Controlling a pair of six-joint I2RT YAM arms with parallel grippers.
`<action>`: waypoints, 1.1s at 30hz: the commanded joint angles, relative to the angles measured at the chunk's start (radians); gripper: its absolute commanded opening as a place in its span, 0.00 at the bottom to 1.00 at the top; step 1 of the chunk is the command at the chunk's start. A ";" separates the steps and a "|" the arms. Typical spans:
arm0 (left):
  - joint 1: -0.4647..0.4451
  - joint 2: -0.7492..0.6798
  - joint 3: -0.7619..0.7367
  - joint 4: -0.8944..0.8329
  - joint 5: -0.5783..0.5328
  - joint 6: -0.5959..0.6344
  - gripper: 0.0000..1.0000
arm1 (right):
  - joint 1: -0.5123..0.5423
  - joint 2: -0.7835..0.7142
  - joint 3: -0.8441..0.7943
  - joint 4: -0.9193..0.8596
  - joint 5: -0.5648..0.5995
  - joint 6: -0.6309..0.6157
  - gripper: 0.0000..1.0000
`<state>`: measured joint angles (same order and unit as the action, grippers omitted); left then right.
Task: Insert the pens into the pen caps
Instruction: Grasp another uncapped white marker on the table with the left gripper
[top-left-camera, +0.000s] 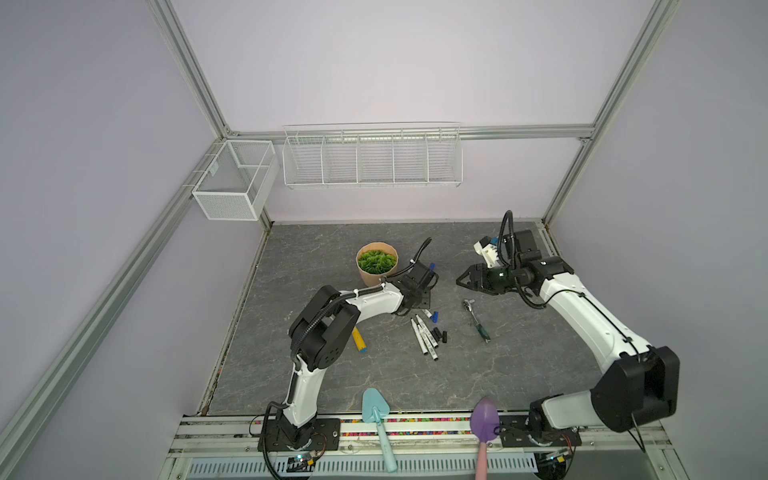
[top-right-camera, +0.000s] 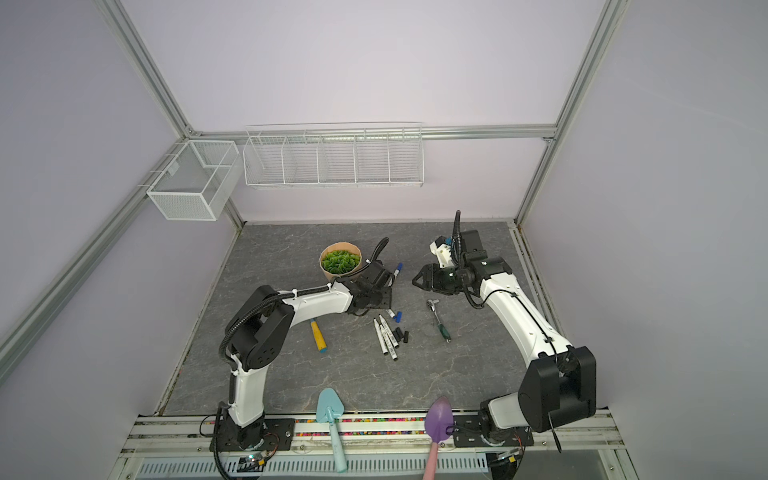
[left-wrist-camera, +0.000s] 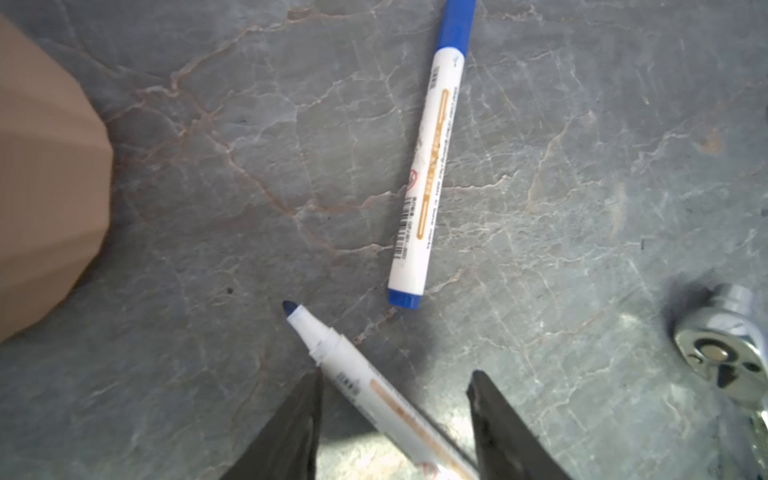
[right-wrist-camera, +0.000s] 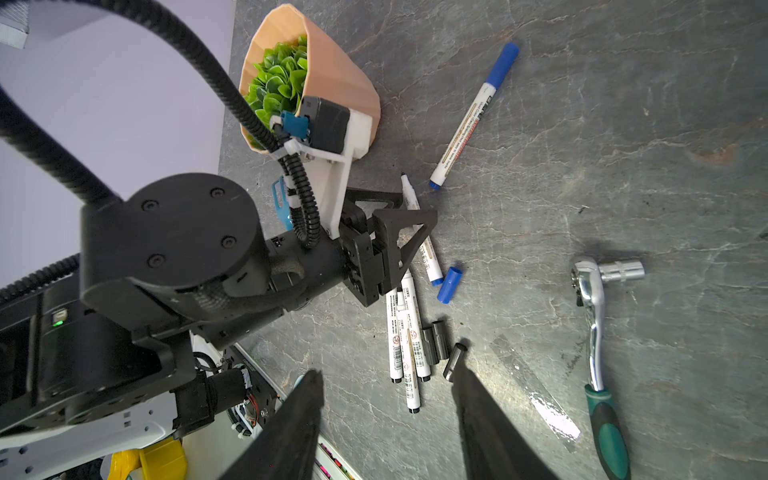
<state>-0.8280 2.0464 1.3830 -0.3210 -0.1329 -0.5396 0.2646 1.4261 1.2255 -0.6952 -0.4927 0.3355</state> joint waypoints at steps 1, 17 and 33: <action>-0.005 0.024 0.036 -0.077 0.001 -0.016 0.49 | 0.005 -0.002 0.005 -0.021 0.011 -0.029 0.54; 0.011 0.104 0.126 -0.161 0.015 -0.039 0.42 | 0.004 -0.012 -0.001 -0.031 0.020 -0.042 0.54; 0.028 0.131 0.143 -0.148 0.016 -0.089 0.26 | 0.003 -0.001 0.009 -0.043 0.028 -0.047 0.54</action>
<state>-0.8089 2.1338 1.5127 -0.4397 -0.1226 -0.5934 0.2646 1.4261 1.2255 -0.7216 -0.4637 0.3099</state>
